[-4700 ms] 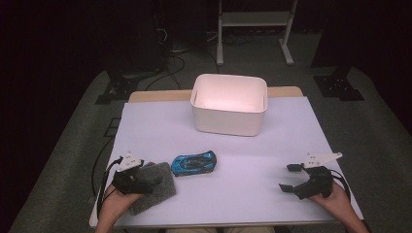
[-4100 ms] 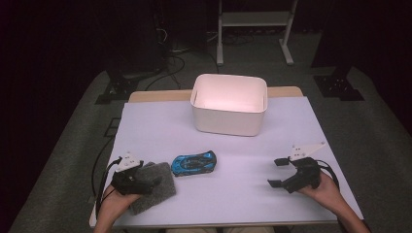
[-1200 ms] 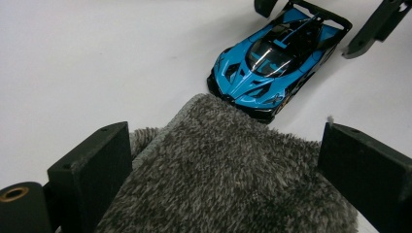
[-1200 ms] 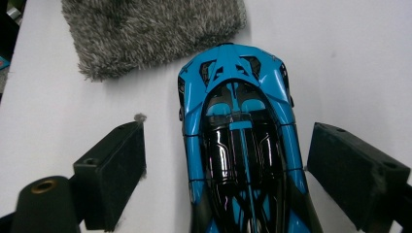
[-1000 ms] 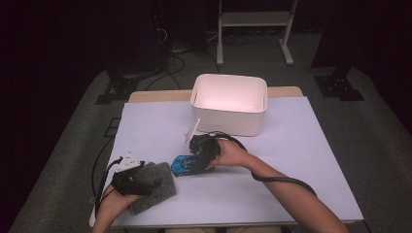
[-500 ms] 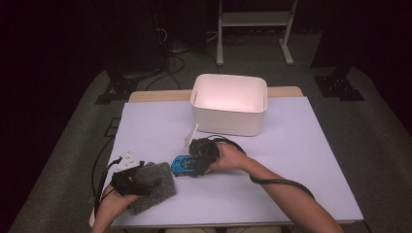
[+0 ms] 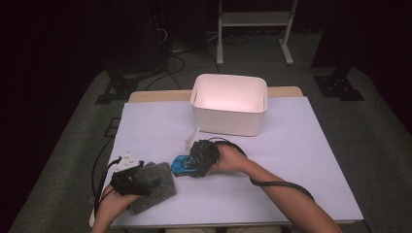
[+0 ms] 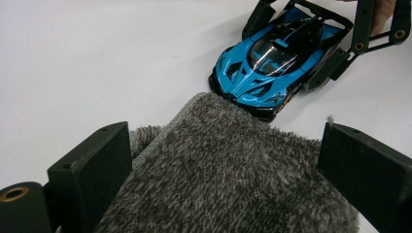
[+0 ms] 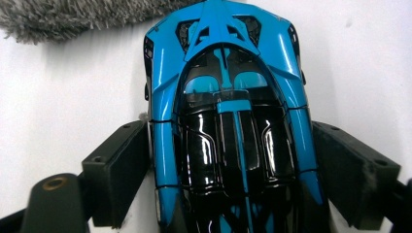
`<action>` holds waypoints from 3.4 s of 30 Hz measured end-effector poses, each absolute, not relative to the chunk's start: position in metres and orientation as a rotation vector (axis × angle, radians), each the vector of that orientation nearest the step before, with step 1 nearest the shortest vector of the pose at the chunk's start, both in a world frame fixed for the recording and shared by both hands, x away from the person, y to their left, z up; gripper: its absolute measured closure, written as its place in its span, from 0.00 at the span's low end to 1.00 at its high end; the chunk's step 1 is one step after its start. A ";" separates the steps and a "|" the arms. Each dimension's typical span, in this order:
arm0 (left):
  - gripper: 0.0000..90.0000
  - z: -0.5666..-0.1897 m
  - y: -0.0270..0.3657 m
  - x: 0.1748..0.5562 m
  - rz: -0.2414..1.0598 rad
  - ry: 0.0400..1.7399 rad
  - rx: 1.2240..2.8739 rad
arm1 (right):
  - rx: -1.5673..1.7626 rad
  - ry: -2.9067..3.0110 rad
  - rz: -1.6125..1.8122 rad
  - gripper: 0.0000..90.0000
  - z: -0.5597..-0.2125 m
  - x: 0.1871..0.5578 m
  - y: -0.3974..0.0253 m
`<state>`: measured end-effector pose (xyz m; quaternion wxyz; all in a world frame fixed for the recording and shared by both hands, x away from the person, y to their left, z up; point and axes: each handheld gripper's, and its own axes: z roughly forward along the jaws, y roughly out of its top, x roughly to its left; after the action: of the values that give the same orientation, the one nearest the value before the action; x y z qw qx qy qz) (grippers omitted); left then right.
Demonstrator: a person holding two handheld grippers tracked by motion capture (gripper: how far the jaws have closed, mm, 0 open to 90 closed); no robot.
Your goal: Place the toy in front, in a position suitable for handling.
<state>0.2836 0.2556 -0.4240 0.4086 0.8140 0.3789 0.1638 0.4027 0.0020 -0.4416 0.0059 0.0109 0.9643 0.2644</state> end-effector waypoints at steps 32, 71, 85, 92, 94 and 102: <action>0.06 -0.423 0.259 0.283 0.426 0.961 2.042 | 0.052 3.051 0.788 0.28 -0.436 0.402 0.002; 0.06 -0.421 0.259 0.282 0.429 0.950 2.041 | 0.075 3.041 0.853 0.28 -0.392 0.386 -0.037; 0.06 -0.420 0.253 0.282 0.422 0.922 2.062 | 0.137 3.033 0.796 0.28 -0.390 0.359 -0.097; 0.06 -0.420 0.250 0.282 0.417 0.905 2.072 | 0.193 3.057 0.780 0.28 -0.412 0.353 -0.117; 0.06 -0.420 0.248 0.282 0.410 0.895 2.082 | 0.196 3.060 0.755 0.28 -0.419 0.351 -0.121; 0.07 -0.420 0.247 0.281 0.405 0.873 2.099 | 0.227 3.054 0.795 0.28 -0.434 0.352 -0.126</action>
<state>0.2811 0.2466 -0.4204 0.4043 0.8314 0.3459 0.1603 0.3525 -0.1257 -0.4337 -0.0114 0.0717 0.9652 0.2511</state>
